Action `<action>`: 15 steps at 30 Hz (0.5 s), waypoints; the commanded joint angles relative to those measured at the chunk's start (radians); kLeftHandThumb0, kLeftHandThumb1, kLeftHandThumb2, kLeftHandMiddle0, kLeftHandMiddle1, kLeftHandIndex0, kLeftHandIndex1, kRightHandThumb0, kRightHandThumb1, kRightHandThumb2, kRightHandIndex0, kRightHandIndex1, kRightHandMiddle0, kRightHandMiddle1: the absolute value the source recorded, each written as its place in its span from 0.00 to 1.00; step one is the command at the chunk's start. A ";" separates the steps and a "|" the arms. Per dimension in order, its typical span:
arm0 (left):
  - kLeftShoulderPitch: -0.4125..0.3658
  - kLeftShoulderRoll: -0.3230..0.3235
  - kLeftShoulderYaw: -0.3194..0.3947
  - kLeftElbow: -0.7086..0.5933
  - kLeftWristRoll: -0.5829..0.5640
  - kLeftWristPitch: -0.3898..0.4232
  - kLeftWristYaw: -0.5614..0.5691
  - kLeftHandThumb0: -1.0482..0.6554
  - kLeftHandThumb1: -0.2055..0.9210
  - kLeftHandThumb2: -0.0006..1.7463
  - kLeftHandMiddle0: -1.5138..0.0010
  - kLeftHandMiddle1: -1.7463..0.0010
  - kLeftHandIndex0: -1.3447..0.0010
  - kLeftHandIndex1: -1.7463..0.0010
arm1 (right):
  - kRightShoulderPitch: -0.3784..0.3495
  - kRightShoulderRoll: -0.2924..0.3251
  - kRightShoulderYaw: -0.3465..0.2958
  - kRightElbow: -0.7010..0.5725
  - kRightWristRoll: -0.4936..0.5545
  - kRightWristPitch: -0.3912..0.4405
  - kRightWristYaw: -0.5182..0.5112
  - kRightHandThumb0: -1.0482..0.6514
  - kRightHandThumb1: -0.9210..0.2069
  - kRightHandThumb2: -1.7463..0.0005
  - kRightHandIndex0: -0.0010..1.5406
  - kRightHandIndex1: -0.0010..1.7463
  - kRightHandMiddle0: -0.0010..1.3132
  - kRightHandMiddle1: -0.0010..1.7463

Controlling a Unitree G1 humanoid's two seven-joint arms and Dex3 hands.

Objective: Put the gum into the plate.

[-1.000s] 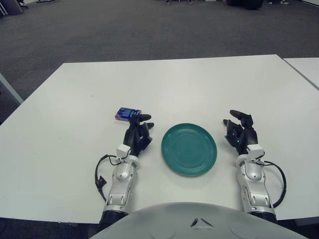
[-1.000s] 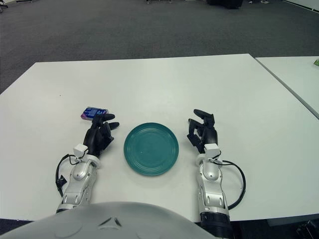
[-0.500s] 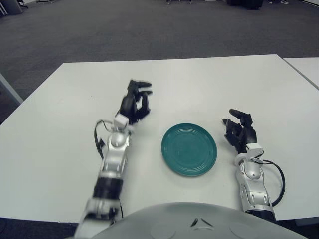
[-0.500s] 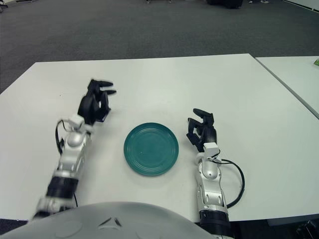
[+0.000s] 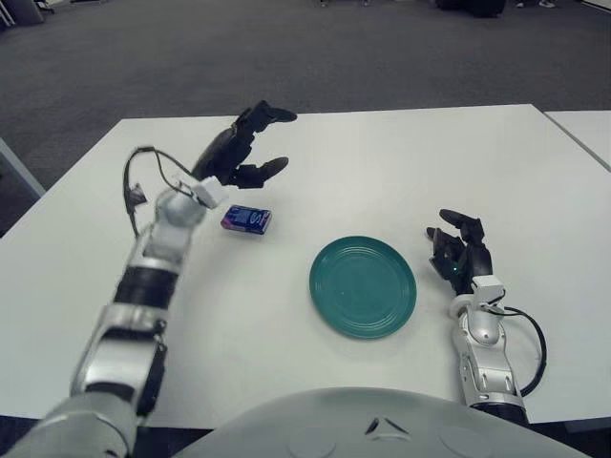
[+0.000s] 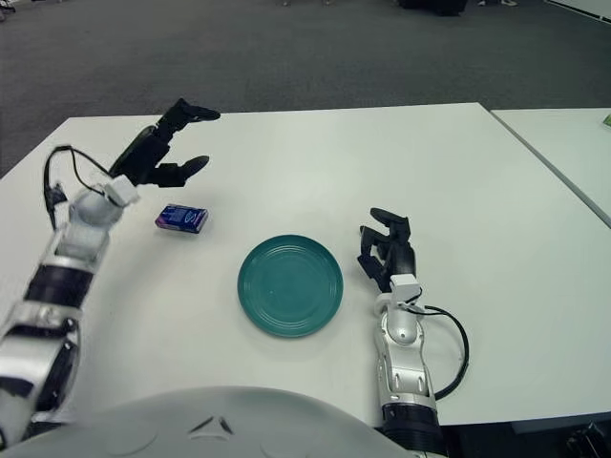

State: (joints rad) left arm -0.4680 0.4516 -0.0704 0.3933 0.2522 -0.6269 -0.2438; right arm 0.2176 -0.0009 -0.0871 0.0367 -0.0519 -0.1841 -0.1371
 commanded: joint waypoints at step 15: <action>-0.360 0.141 -0.279 0.556 0.316 -0.131 -0.135 0.06 0.97 0.14 1.00 0.73 1.00 0.48 | 0.045 0.009 0.008 0.021 -0.001 0.049 0.007 0.27 0.00 0.61 0.23 0.41 0.00 0.65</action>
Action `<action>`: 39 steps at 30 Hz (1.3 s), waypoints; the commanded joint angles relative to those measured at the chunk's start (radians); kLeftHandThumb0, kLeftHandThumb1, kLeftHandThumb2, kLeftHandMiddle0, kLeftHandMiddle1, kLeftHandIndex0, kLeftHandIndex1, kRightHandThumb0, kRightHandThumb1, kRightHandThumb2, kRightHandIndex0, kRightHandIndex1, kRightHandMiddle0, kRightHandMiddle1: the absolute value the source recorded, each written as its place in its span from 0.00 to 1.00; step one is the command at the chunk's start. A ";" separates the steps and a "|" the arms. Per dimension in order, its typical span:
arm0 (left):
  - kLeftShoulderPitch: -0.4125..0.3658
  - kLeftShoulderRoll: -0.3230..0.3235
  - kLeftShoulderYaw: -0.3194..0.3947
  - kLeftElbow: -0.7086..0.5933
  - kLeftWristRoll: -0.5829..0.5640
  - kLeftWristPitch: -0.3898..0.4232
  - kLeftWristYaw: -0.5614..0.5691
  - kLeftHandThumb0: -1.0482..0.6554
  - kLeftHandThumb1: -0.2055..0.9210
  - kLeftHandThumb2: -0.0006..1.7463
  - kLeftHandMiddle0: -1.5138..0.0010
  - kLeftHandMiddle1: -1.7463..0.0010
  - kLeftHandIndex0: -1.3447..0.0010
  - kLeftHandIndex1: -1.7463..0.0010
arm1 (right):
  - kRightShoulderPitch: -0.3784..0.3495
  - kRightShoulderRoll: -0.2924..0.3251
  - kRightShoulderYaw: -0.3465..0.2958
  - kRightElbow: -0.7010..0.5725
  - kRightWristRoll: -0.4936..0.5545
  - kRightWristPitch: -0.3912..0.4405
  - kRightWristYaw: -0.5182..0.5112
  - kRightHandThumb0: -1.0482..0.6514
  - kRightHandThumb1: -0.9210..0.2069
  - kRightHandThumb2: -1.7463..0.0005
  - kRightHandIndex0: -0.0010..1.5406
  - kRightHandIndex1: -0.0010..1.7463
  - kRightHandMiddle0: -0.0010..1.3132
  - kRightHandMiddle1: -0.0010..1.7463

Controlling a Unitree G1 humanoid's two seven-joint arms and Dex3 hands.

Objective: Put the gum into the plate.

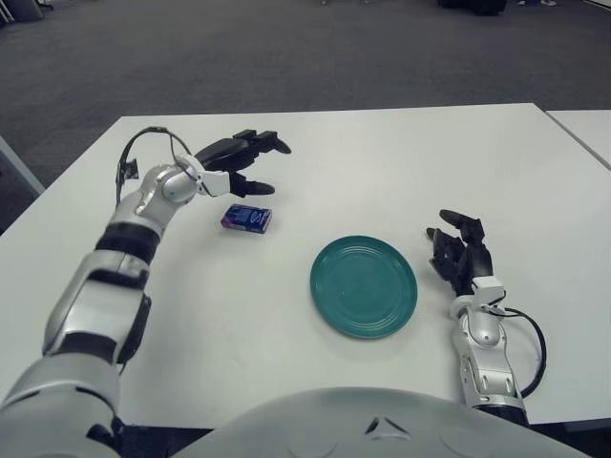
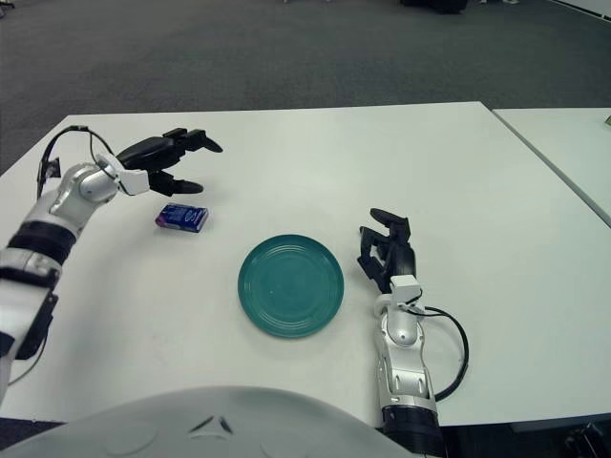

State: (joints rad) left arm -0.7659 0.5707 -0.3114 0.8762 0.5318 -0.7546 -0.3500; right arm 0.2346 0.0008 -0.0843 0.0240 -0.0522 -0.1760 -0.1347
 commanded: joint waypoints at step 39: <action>-0.062 -0.028 -0.267 0.398 0.202 0.040 0.107 0.02 0.99 0.12 0.96 0.90 1.00 0.53 | 0.032 -0.005 -0.020 0.052 0.000 0.027 -0.009 0.27 0.00 0.60 0.22 0.42 0.00 0.63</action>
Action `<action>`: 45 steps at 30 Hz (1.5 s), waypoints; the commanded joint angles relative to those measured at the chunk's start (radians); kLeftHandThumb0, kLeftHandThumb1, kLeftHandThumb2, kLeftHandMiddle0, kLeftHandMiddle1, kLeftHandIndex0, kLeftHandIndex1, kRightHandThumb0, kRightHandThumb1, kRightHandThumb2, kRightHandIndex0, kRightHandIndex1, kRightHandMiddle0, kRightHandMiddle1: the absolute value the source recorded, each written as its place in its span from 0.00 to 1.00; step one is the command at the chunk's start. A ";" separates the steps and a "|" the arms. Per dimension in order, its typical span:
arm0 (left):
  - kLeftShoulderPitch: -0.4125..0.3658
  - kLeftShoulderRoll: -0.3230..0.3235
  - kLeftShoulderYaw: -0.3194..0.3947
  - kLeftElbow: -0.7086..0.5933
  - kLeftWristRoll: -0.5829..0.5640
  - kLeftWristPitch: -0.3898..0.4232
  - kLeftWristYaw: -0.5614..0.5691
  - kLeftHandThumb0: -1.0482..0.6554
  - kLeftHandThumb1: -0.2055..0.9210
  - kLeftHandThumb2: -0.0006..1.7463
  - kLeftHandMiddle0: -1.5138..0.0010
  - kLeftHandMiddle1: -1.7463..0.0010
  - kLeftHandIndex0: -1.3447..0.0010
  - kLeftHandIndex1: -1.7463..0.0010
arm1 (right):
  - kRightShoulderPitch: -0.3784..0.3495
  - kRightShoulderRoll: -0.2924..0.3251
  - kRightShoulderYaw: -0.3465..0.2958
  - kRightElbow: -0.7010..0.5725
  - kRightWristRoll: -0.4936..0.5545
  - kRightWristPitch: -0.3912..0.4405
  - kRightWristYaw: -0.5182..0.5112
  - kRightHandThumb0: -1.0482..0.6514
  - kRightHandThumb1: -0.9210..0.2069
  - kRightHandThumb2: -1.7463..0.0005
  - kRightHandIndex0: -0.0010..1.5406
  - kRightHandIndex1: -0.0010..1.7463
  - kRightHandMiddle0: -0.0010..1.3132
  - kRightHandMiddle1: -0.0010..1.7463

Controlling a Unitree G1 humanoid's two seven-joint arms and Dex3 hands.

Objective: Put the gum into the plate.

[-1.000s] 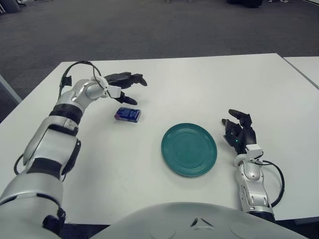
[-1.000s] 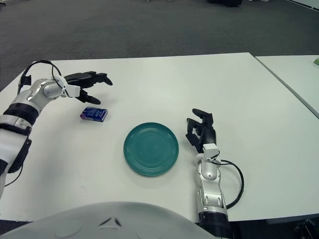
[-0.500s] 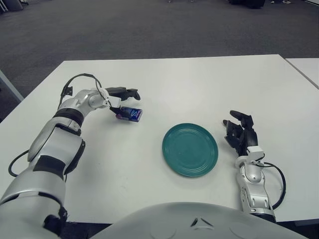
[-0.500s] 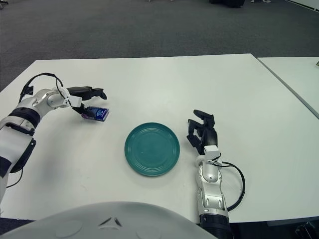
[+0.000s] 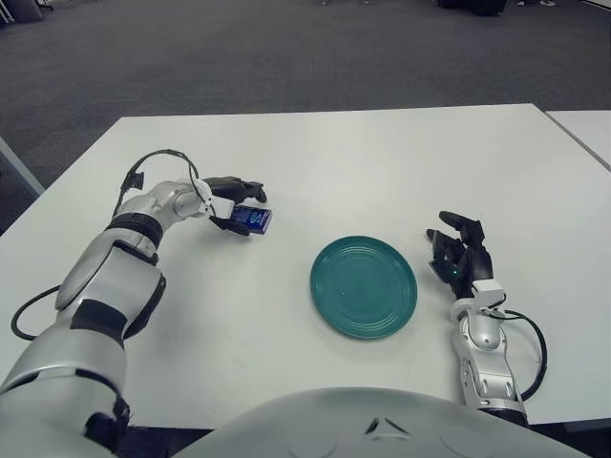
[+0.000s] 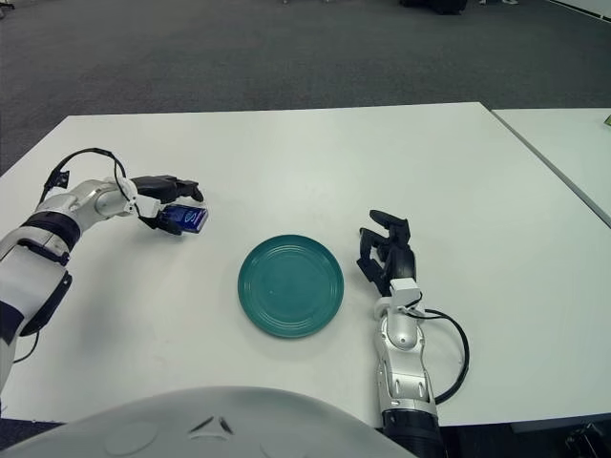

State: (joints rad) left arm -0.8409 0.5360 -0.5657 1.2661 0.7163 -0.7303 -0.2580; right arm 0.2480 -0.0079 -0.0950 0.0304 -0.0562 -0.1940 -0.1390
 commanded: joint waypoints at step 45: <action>0.113 -0.103 -0.102 0.073 0.092 0.249 0.535 0.61 0.42 0.73 0.56 0.10 0.60 0.05 | -0.003 0.004 -0.038 0.038 0.009 0.068 -0.013 0.23 0.00 0.60 0.23 0.41 0.00 0.65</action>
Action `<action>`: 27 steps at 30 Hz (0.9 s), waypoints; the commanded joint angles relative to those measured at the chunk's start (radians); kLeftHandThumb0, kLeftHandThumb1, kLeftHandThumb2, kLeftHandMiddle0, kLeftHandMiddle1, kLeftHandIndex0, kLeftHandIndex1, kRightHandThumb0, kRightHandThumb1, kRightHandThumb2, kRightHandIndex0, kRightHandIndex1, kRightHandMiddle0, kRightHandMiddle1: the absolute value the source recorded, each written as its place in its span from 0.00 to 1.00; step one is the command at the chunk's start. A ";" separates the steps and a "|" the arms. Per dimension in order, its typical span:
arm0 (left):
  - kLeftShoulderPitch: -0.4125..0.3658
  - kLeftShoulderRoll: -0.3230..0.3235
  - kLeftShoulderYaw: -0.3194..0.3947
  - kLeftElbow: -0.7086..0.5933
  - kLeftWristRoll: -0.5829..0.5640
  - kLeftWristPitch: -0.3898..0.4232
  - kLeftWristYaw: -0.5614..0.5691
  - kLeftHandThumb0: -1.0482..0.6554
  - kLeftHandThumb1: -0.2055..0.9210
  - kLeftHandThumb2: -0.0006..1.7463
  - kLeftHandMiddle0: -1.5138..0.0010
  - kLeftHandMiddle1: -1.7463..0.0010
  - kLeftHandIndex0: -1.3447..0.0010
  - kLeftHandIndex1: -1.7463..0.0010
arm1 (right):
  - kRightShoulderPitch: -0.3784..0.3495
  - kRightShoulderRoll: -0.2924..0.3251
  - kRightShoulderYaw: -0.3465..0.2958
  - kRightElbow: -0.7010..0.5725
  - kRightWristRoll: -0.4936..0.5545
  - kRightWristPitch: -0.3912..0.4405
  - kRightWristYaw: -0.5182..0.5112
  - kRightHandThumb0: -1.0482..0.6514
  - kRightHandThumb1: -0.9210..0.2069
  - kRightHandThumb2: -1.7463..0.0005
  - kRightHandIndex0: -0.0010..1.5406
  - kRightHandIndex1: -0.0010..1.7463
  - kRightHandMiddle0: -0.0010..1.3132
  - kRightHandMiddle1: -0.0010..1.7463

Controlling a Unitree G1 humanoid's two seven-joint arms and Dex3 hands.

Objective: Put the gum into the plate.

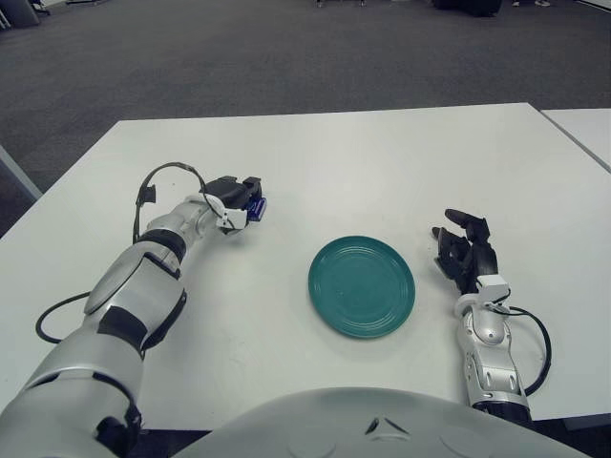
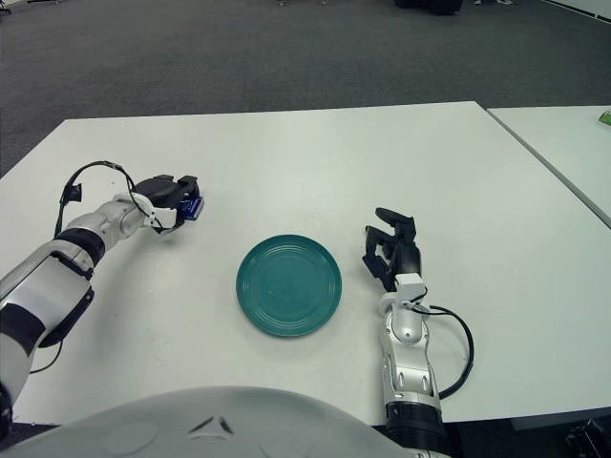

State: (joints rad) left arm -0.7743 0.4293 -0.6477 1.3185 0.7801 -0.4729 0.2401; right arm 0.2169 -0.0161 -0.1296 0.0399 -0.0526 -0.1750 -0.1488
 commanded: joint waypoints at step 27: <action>-0.010 0.059 0.108 -0.091 -0.094 -0.254 0.016 0.61 0.24 0.84 0.39 0.23 0.53 0.00 | 0.036 0.025 0.008 0.013 0.001 0.050 -0.012 0.23 0.00 0.60 0.24 0.41 0.00 0.65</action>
State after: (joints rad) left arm -0.7546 0.4572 -0.5778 1.2793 0.7226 -0.6898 0.2688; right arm 0.2222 -0.0058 -0.1265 0.0263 -0.0535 -0.1695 -0.1588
